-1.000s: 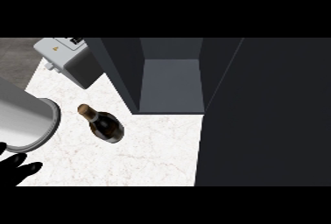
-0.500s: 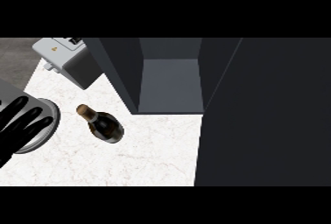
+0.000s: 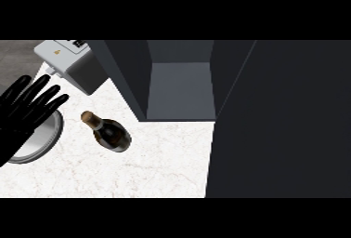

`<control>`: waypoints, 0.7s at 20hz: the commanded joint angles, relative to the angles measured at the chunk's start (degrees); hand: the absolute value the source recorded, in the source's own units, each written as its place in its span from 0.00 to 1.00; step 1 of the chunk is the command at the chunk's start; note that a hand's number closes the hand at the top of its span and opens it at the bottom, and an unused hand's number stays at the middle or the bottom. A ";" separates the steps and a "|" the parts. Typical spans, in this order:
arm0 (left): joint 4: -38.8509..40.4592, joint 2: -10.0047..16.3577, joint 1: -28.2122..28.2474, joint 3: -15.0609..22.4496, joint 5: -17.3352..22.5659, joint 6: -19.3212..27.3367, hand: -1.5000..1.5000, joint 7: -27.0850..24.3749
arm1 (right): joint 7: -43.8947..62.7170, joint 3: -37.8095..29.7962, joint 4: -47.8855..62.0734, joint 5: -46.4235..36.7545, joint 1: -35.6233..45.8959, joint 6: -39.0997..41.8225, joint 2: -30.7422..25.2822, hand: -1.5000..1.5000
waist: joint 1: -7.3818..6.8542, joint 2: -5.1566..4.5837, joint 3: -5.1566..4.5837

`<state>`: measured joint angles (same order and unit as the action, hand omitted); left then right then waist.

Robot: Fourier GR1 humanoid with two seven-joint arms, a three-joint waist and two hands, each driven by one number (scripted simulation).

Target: Pick up the wine, place it into the cabinet and close the cabinet

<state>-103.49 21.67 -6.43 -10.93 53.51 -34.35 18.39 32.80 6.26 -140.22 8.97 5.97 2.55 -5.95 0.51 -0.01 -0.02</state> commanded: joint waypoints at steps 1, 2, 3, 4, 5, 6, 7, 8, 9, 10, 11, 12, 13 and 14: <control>5.84 -2.24 -1.51 0.24 -5.55 -3.35 0.00 -2.41 | 1.84 1.67 -5.81 0.25 -2.99 -0.61 1.06 0.00 | -0.15 0.03 0.01; 10.28 -3.02 -4.43 -0.25 -8.39 -3.57 0.00 -4.42 | 3.05 0.81 -6.99 1.55 -2.40 -0.84 0.58 0.00 | 0.16 -0.01 0.00; 14.16 -0.84 -5.14 -1.68 -6.64 -7.20 0.00 -4.55 | 3.49 1.77 -5.54 -0.19 0.89 -1.57 0.72 0.00 | 0.03 -0.04 -0.02; 12.38 -2.58 -3.68 -1.10 -10.47 -7.47 0.00 -6.24 | 4.25 0.80 -5.88 0.23 0.19 -1.51 0.28 0.00 | -0.15 0.01 -0.01; 18.79 -2.58 -6.89 -1.56 -13.56 -8.85 0.00 -8.02 | 1.46 0.61 -4.60 0.10 -1.30 -0.29 0.21 0.00 | 0.27 -0.09 -0.01; 20.33 -2.62 -7.31 -1.49 -14.31 -9.40 0.00 -8.52 | 0.56 -0.24 -6.06 3.10 -3.64 1.43 -0.27 0.00 | 0.34 -0.08 0.01; 21.79 -1.00 -9.85 -2.07 -13.59 -8.81 0.00 -7.36 | 2.84 -0.62 -3.93 1.38 1.41 -0.72 0.06 0.00 | 0.03 -0.06 0.00; 20.77 -1.79 -7.68 -1.53 -13.56 -9.24 0.00 -7.36 | -0.17 -1.08 -1.29 1.68 0.37 -0.17 1.06 0.00 | -0.24 -0.02 0.02; 24.33 -0.38 -9.53 -2.89 -15.79 -10.90 0.00 -8.98 | 1.04 0.66 -6.10 1.18 -3.16 0.03 1.07 0.00 | 0.15 -0.03 0.01; 24.85 -5.37 -7.60 -1.23 -22.43 -11.32 0.00 -14.22 | 0.46 4.45 -6.08 -2.33 -4.03 -0.94 2.63 0.00 | 0.21 -0.04 -0.02; 26.29 -5.47 -7.44 -0.43 -22.81 -12.16 0.00 -14.26 | 6.91 2.13 -4.34 -1.87 4.59 -3.32 0.96 0.00 | -0.11 -0.06 -0.05; 32.58 -4.68 -10.33 -1.59 -26.79 -14.23 0.00 -17.61 | 2.13 2.62 -3.35 -1.28 1.00 -1.52 1.70 0.00 | 0.35 -0.18 -0.05; 33.82 -4.67 -10.77 -1.67 -27.88 -14.51 0.00 -18.87 | 4.07 3.60 -4.44 -2.08 2.58 -3.27 2.50 0.00 | 0.22 -0.12 -0.05; 33.30 -4.24 -11.26 -1.12 -26.83 -13.48 0.00 -17.10 | 8.36 -1.26 -9.20 3.07 1.10 -1.95 -0.67 0.00 | 0.34 -0.03 -0.02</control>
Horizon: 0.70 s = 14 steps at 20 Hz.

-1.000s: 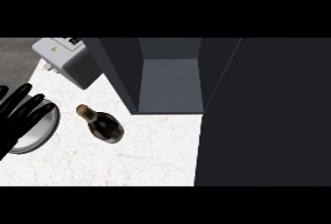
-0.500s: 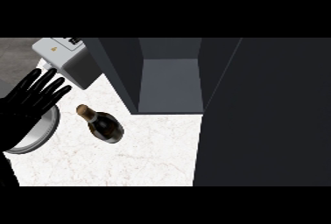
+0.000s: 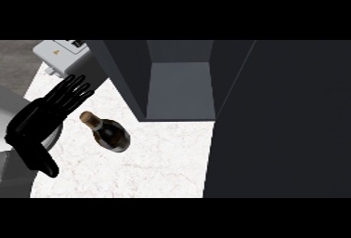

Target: Pick up the wine, place it into the cabinet and close the cabinet

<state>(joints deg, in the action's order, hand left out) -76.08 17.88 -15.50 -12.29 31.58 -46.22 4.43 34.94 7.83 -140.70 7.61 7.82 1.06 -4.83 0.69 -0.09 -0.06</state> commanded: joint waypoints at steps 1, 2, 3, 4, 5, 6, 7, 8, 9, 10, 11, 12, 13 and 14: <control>6.91 -1.46 -3.21 0.72 -6.79 -0.91 0.00 -4.38 | 3.18 2.42 -3.30 -2.79 2.65 -2.55 1.20 0.00 | -0.27 0.04 0.01; 12.64 -0.44 -4.15 -0.54 -9.88 -3.93 0.00 -8.81 | -4.60 -5.57 -0.55 6.67 -2.40 3.27 -1.00 0.00 | 0.28 -0.21 0.05; 13.28 -2.96 -4.59 1.02 -13.12 -1.51 0.00 -10.18 | -3.42 2.80 -1.99 -1.05 -4.24 0.66 2.20 0.00 | 0.19 -0.08 0.02; 14.13 -2.19 -2.19 0.84 -14.81 -4.01 0.00 -13.51 | 0.25 0.45 -3.68 -0.31 -1.07 0.03 0.48 0.00 | -0.06 -0.03 0.00; 18.64 -2.06 -5.37 0.56 -17.27 -3.50 0.00 -15.91 | 0.04 1.53 -4.51 0.64 -1.80 0.60 0.67 0.00 | 0.30 -0.11 -0.02; 21.67 -0.98 -6.89 0.26 -18.65 -4.32 0.00 -18.00 | 0.40 -0.37 -2.95 1.56 -0.83 -0.08 0.80 0.00 | 0.16 -0.11 -0.01; 24.00 -1.74 -5.89 0.82 -22.02 -3.95 0.00 -21.92 | 0.87 4.41 -3.62 -3.25 -1.29 -1.06 1.87 0.00 | 0.44 -0.17 -0.06; 24.07 -1.02 -4.55 1.03 -23.05 -4.31 0.00 -23.67 | 1.95 -0.51 -7.74 3.05 -3.39 1.34 -0.83 0.00 | 0.60 -0.13 -0.03; 24.59 0.25 -6.03 0.83 -22.46 -3.50 0.00 -21.63 | -2.00 -1.58 -2.38 2.71 -3.00 2.32 -0.17 0.00 | -0.10 -0.04 0.03; 27.29 0.00 -6.87 0.61 -23.12 -4.08 0.00 -24.75 | -4.82 -1.91 -4.07 3.82 -7.86 3.88 0.02 0.00 | 0.16 -0.06 0.04; 27.94 -2.71 -7.35 3.22 -28.36 -0.70 0.00 -28.95 | -0.31 -2.44 -3.21 3.11 -2.19 1.96 -0.36 0.00 | 0.21 -0.12 -0.01; 31.76 -1.86 -8.06 2.88 -28.12 -2.56 0.00 -31.05 | 3.02 -2.84 -2.85 3.64 2.49 0.50 -0.46 0.00 | 0.39 -0.25 -0.07; 35.89 0.21 -9.50 2.30 -29.32 -3.44 0.00 -34.08 | 0.66 -1.71 -3.68 2.48 -1.00 1.48 0.02 0.00 | 0.70 -0.30 -0.07; 35.38 -0.78 -7.98 3.58 -30.34 -2.91 0.00 -35.88 | 0.08 -3.88 -3.38 4.00 -0.86 2.04 -0.52 0.00 | 0.51 -0.24 -0.04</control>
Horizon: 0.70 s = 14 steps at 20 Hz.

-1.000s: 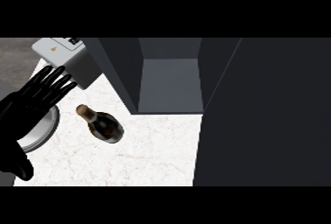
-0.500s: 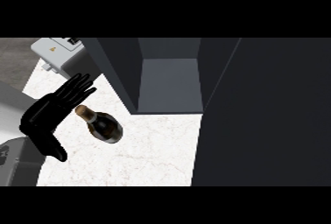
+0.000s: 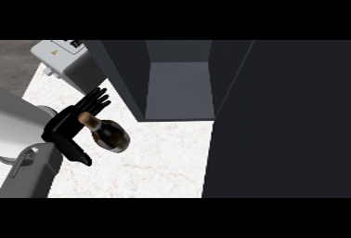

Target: Pick up the wine, place it into the cabinet and close the cabinet

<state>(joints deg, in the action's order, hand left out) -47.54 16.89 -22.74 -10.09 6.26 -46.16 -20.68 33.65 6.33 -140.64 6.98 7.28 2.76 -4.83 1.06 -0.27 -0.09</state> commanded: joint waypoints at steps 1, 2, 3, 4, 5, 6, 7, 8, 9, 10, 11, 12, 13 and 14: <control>9.43 -0.47 -1.64 1.72 -5.76 -1.51 0.00 -11.39 | 2.76 1.56 -6.71 2.53 -1.67 0.02 0.24 0.00 | 0.83 -0.15 -0.08; 11.14 1.75 -2.41 2.07 -6.74 -2.89 0.00 -12.43 | 3.16 0.40 -4.53 2.14 1.53 -0.94 0.30 0.00 | 0.20 -0.07 -0.05; 10.44 1.74 -0.92 2.57 -6.83 -3.22 0.00 -14.42 | 2.61 2.42 -8.35 1.80 -4.18 -0.87 1.37 0.00 | 0.81 -0.05 -0.06; 10.99 0.02 -1.29 3.05 -6.67 -2.27 0.00 -14.58 | -1.47 -0.89 -2.30 3.21 -1.70 0.89 0.52 0.00 | 0.01 -0.03 0.01; 11.11 -0.49 -0.65 3.94 -7.23 -2.02 0.00 -15.14 | 0.05 -2.76 -3.13 5.29 -1.27 1.08 -0.23 0.00 | 0.01 -0.01 0.01; 14.99 3.19 -1.41 3.20 -8.25 -3.37 0.00 -18.63 | -1.59 1.26 -3.42 1.56 -2.40 0.30 1.84 0.00 | 0.52 -0.21 -0.07; 13.53 -0.60 -0.30 4.87 -9.21 0.41 0.00 -18.38 | 0.74 -3.41 -5.56 7.20 -3.07 2.05 -0.78 0.00 | 0.40 -0.04 -0.01; 15.68 -0.20 -2.56 4.55 -9.01 -0.12 0.00 -20.08 | -1.94 3.21 -2.31 0.13 -1.75 0.56 2.41 0.00 | 0.69 -0.27 -0.12; 18.13 -0.48 -3.03 5.26 -10.11 0.72 0.00 -20.65 | -0.41 0.93 -4.14 2.29 -2.36 1.22 0.91 0.00 | 0.93 -0.26 -0.10; 19.44 0.27 -4.51 5.42 -10.21 0.19 0.00 -20.23 | -0.66 0.98 -4.45 3.39 -3.64 1.68 1.05 0.00 | 1.11 -0.27 -0.09; 20.21 0.48 -2.62 6.25 -11.26 0.27 0.00 -23.26 | -0.68 0.66 -3.11 1.81 -1.43 1.31 0.82 0.00 | 0.77 -0.30 -0.12; 20.48 1.58 -3.69 6.20 -10.57 -1.80 0.00 -22.99 | -2.87 1.29 -1.31 1.30 -2.14 1.08 2.13 0.00 | 0.77 -0.34 -0.11; 20.20 1.81 -0.17 7.70 -12.07 -1.42 0.00 -26.35 | -1.56 -0.54 -2.55 3.33 -0.90 1.37 1.16 0.00 | 0.78 -0.40 -0.15; 22.31 0.56 -4.72 7.08 -11.38 0.05 0.00 -23.02 | 1.93 2.23 -4.72 0.85 -0.46 -0.21 1.69 0.00 | 1.02 -0.24 -0.16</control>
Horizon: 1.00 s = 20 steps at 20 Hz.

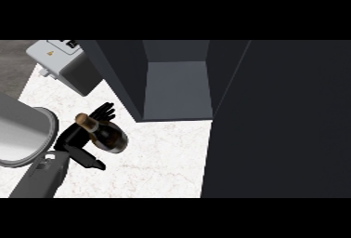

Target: Pick up the wine, place it into the cabinet and close the cabinet

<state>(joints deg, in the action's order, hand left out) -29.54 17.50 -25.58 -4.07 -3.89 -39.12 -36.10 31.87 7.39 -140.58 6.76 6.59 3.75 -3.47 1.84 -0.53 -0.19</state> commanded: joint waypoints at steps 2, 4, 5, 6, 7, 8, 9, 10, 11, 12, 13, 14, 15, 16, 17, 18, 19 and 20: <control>6.59 -0.17 -1.57 0.93 -0.56 -8.12 0.00 -8.80 | 0.12 1.23 -0.88 0.90 0.60 -0.54 1.23 0.00 | 0.53 -0.36 -0.11; 7.20 -1.36 -0.89 0.82 0.51 -8.63 0.00 -9.02 | 0.73 1.42 -2.23 0.83 -0.44 0.50 0.06 0.00 | 0.47 -0.19 -0.08; 8.11 -0.06 -1.77 0.42 0.95 -9.76 0.00 -8.80 | 2.57 -0.14 -2.73 3.08 0.56 0.12 -0.25 0.00 | 0.64 -0.26 -0.10; 7.68 1.01 -0.26 0.49 1.58 -11.98 0.00 -8.93 | 1.97 -0.61 -4.96 3.73 -1.70 0.62 -0.38 0.00 | 0.43 0.02 -0.02; 7.38 -1.73 -1.19 1.44 1.25 -10.85 0.00 -8.48 | 2.37 1.18 -2.64 0.55 0.62 -0.52 0.39 0.00 | 0.13 0.01 -0.08; 8.70 -1.15 -2.20 0.90 1.80 -11.20 0.00 -7.97 | 2.87 0.86 -4.07 2.04 0.51 -0.21 0.14 0.00 | 0.83 -0.16 -0.13; 8.56 -1.46 -1.34 1.78 1.35 -12.01 0.00 -8.67 | 0.27 1.08 -0.21 0.86 1.83 0.08 0.75 0.00 | 0.02 -0.22 -0.08; 9.01 -2.24 -1.69 1.02 2.15 -10.64 0.00 -9.02 | 2.11 0.66 -2.45 1.56 0.77 -0.04 0.23 0.00 | 0.49 -0.17 -0.10; 9.29 -2.10 -1.79 1.19 2.26 -11.29 0.00 -9.06 | 3.08 0.11 -2.33 2.11 2.21 0.00 -0.23 0.00 | 0.49 -0.22 -0.13; 8.86 -3.17 -1.45 1.97 1.81 -10.80 0.00 -9.60 | 0.97 0.82 -0.70 0.52 0.71 -0.37 0.95 0.00 | 0.18 -0.14 -0.07; 9.85 -2.95 -2.39 1.77 1.83 -9.98 0.00 -9.43 | 4.09 3.48 -3.36 -0.12 1.03 -0.90 1.02 0.00 | 1.07 -0.24 -0.23; 10.23 -3.89 -2.95 2.03 1.92 -10.03 0.00 -8.91 | 1.64 0.20 -2.09 2.04 0.86 -0.28 0.71 0.00 | 1.00 -0.34 -0.11; 9.66 -3.67 -2.75 2.18 2.04 -10.64 0.00 -9.71 | 1.25 -0.11 -2.23 1.87 -0.74 0.55 0.05 0.00 | 0.73 -0.18 -0.05; 9.64 -2.22 -2.80 2.36 1.81 -11.34 0.00 -10.45 | -1.11 1.96 -1.98 -0.70 -1.73 0.19 1.41 0.00 | 0.52 -0.13 -0.05; 10.38 -3.32 -4.25 1.77 2.53 -10.17 0.00 -9.68 | 1.02 2.98 -2.79 0.22 -0.72 0.59 0.78 0.00 | 0.96 -0.24 -0.13; 9.27 -4.05 -0.98 3.54 0.96 -9.61 0.00 -12.67 | 0.76 1.19 -1.33 0.39 -0.06 0.31 0.52 0.00 | 0.05 -0.09 -0.06; 10.40 -2.66 -4.77 1.79 2.84 -10.69 0.00 -9.75 | 3.95 1.85 -4.16 1.20 -0.30 -0.61 0.60 0.00 | 0.74 -0.06 -0.10; 9.72 -5.06 -4.17 3.32 1.84 -9.89 0.00 -10.31 | 1.75 1.31 -1.12 0.38 0.83 -0.72 1.17 0.00 | 0.29 -0.12 -0.07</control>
<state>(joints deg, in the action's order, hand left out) -20.55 13.97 -29.03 -1.65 -1.86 -39.77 -39.21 32.62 9.02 -140.24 6.15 7.26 3.67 -2.64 2.36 -0.66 -0.26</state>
